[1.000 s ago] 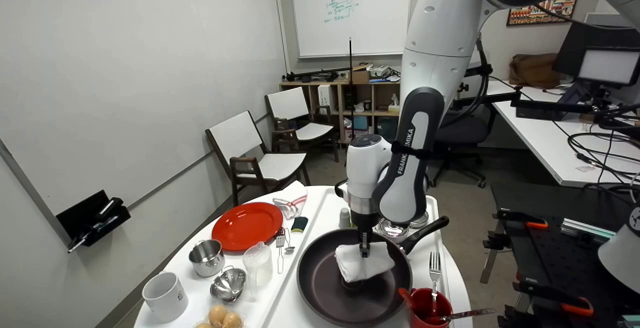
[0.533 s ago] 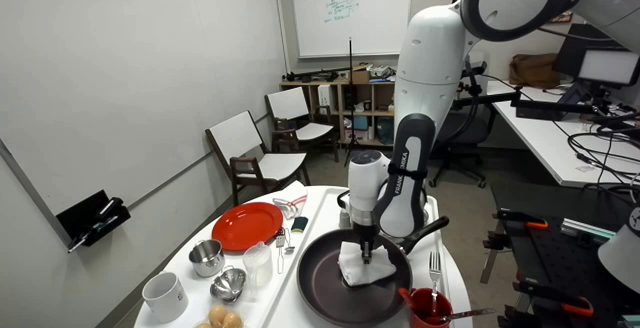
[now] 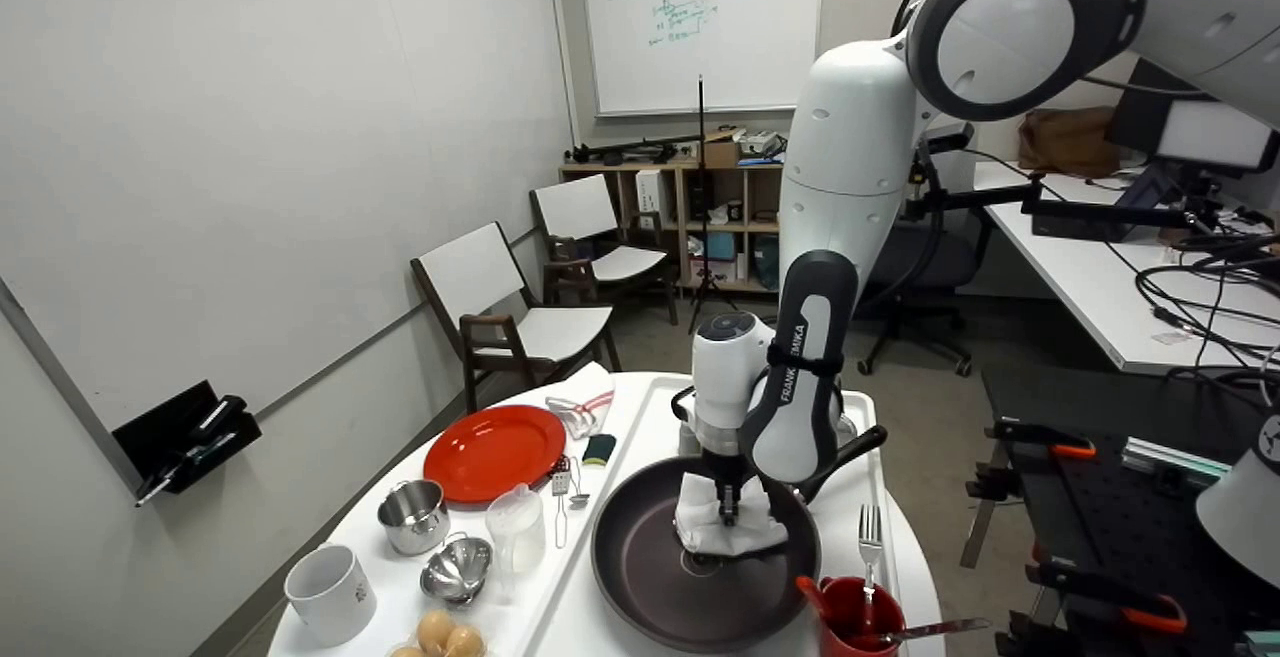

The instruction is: Wipe the pan with the towel

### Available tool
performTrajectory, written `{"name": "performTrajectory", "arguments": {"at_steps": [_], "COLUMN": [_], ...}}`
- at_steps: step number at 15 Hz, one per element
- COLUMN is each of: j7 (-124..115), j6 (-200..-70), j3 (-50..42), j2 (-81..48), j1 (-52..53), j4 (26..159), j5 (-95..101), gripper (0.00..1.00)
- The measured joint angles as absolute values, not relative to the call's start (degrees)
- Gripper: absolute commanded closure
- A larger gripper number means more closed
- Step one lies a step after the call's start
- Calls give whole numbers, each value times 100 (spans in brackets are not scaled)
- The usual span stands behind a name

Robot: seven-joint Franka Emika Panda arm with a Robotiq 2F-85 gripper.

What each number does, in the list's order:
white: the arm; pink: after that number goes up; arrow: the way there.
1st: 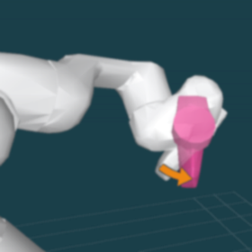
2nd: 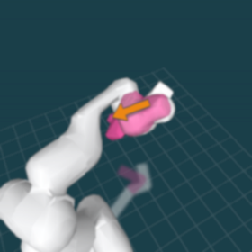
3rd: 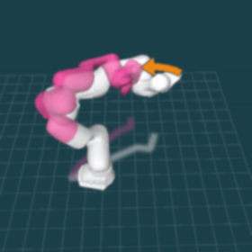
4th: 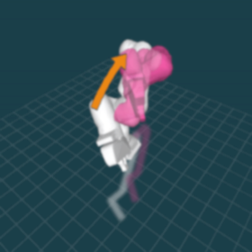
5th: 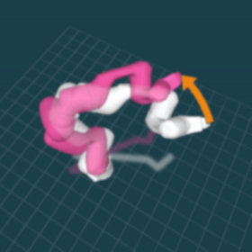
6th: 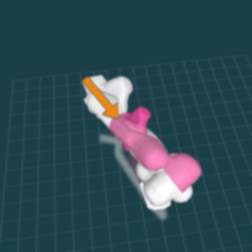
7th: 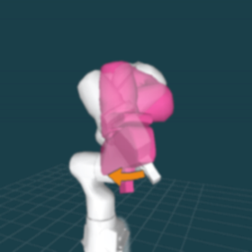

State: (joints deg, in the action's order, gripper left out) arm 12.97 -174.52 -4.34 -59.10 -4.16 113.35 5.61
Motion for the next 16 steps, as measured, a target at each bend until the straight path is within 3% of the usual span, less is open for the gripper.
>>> {"name": "performTrajectory", "arguments": {"at_steps": [16], "j7": [1333], "j6": [-17474], "j3": [257], "j2": [-6000], "j1": [194], "j4": [11080], "j5": [757], "gripper": [96]}}
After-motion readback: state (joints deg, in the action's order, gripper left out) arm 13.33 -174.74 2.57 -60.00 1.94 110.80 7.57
